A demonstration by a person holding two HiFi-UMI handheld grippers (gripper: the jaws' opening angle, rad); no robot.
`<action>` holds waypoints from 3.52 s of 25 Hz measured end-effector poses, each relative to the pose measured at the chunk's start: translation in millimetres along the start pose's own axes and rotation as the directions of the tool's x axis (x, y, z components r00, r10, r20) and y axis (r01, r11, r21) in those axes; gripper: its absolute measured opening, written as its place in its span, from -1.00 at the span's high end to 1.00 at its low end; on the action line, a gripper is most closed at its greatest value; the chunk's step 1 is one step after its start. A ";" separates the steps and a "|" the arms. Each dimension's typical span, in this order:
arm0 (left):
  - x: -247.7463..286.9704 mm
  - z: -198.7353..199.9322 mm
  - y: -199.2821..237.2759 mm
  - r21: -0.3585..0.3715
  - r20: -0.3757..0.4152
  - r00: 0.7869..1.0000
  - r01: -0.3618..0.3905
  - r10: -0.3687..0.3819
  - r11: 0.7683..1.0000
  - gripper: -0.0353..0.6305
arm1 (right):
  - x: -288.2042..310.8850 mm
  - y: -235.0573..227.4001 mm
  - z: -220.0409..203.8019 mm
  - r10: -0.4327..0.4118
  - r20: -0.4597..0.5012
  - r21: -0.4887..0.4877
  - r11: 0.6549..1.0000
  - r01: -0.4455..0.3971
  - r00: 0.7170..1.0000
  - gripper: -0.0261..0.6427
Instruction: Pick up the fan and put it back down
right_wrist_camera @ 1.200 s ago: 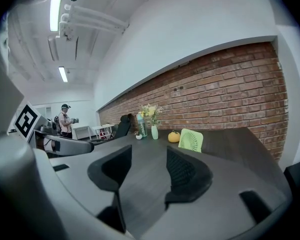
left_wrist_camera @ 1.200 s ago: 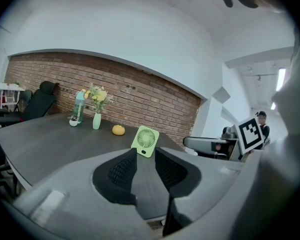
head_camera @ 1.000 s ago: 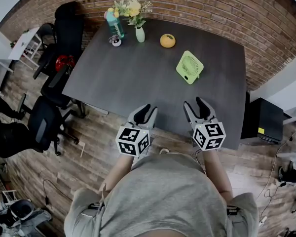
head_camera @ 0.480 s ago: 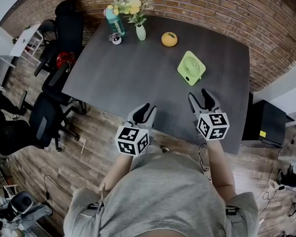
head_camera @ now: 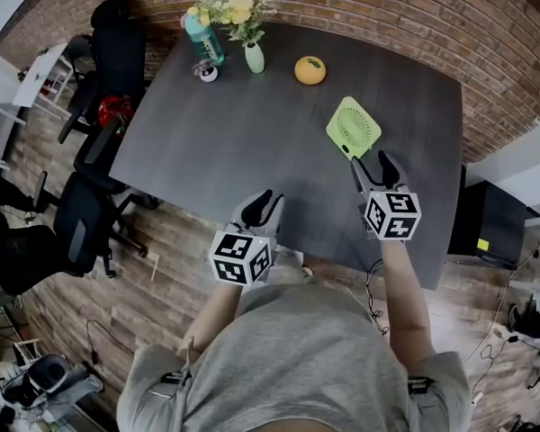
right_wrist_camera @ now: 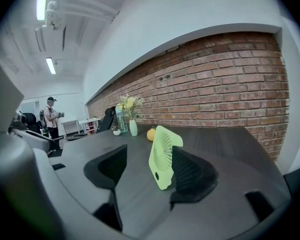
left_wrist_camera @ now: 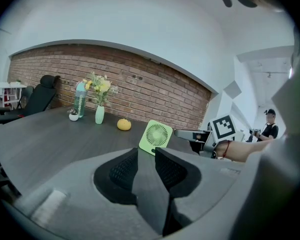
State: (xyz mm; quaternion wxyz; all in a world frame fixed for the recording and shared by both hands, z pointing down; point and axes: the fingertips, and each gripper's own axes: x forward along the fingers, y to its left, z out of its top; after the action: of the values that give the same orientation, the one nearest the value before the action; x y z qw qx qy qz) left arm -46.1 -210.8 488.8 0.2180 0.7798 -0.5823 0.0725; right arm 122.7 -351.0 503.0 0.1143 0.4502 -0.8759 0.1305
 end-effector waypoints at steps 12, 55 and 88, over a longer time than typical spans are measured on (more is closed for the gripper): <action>43.8 12.7 19.4 0.002 -0.042 0.998 0.036 -0.036 0.999 0.59 | 55.4 -44.0 -14.2 -0.055 -0.058 0.029 0.998 0.057 0.997 0.05; 71.9 -0.5 41.1 0.001 -0.132 0.989 0.068 -0.068 0.998 0.59 | 130.7 -45.7 -30.7 0.007 -0.133 -0.003 1.000 -0.007 0.991 0.29; -37.3 -12.0 -12.4 -0.016 0.016 1.000 0.023 -0.022 1.000 0.59 | -6.5 29.2 -17.3 -0.003 -0.043 -0.048 0.999 0.001 0.999 0.35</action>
State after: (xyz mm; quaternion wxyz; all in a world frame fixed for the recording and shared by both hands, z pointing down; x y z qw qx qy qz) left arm -44.4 -170.2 482.7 0.2205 0.7850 -0.5758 0.0593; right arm 103.9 -324.0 513.5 0.1441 0.4451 -0.8757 0.1193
